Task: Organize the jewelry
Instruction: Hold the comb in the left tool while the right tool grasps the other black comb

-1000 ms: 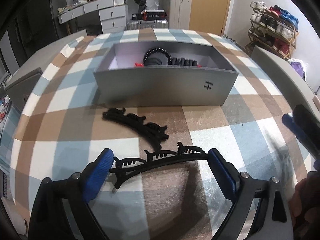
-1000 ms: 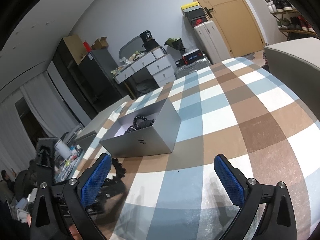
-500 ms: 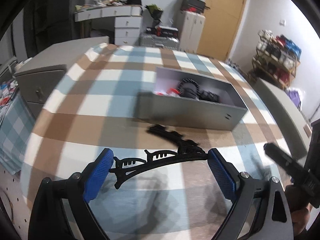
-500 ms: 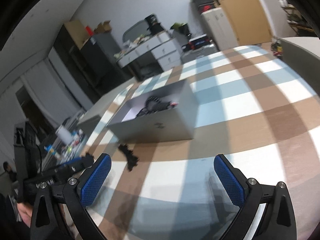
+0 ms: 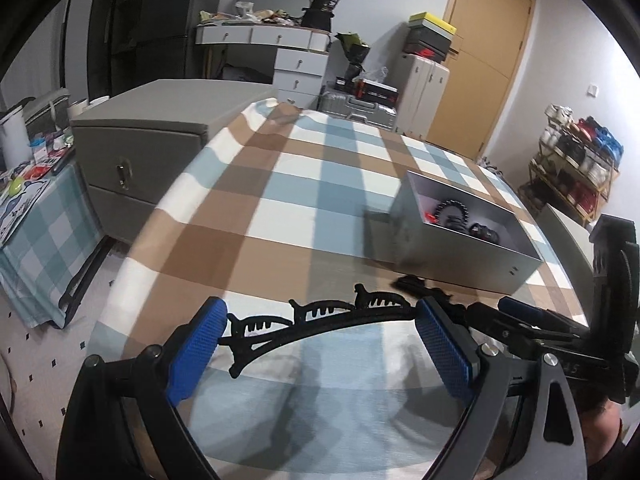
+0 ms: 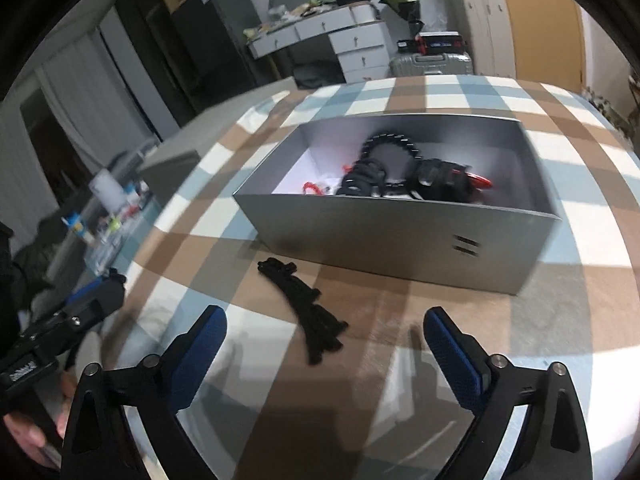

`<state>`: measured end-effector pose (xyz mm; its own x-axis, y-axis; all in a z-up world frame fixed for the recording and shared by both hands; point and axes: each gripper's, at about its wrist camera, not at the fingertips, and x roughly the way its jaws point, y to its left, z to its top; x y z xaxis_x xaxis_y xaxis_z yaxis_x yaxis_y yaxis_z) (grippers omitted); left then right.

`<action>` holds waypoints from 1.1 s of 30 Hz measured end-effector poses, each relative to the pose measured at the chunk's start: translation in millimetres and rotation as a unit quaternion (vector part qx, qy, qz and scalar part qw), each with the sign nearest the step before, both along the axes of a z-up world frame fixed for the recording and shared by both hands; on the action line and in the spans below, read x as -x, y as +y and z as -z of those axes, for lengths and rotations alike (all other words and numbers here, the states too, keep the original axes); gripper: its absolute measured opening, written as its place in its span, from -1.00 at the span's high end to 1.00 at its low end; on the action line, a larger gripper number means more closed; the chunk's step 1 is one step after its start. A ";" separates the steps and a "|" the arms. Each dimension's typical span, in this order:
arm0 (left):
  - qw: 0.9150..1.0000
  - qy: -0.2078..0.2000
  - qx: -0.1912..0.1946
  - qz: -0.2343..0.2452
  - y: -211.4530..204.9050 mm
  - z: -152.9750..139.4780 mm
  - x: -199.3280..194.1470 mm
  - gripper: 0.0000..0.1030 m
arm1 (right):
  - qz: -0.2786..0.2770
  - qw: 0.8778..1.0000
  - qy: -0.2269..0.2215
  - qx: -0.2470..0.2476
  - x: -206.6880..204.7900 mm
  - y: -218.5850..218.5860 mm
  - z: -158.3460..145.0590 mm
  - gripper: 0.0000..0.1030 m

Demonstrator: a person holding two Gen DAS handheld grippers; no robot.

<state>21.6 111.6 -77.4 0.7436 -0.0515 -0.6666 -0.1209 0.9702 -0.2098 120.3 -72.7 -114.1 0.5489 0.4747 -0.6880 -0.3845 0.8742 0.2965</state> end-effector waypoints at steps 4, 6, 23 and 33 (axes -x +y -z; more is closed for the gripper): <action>1.000 0.003 0.011 -0.002 13.0 5.7 0.2 -0.79 | -0.002 0.999 -0.006 0.041 -1.9 18.7 1.3 -0.80; 1.000 0.004 0.017 -0.003 18.0 7.5 0.0 -0.79 | -0.004 0.998 -0.007 0.058 -3.2 25.3 2.9 -0.77; 0.999 -0.001 0.037 -0.007 34.7 10.5 4.7 -0.79 | -0.020 0.987 -0.039 0.155 -4.4 59.9 8.2 0.12; 0.999 -0.002 0.034 -0.008 35.4 9.4 7.1 -0.79 | -0.018 0.987 -0.044 0.151 -3.3 55.3 7.9 0.58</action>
<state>14.5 147.0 -86.8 0.7480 -0.0841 -0.6584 -0.1358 0.9515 -0.2760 123.7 -17.4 -122.0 0.5993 0.2764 -0.7513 -0.4303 0.9026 -0.0112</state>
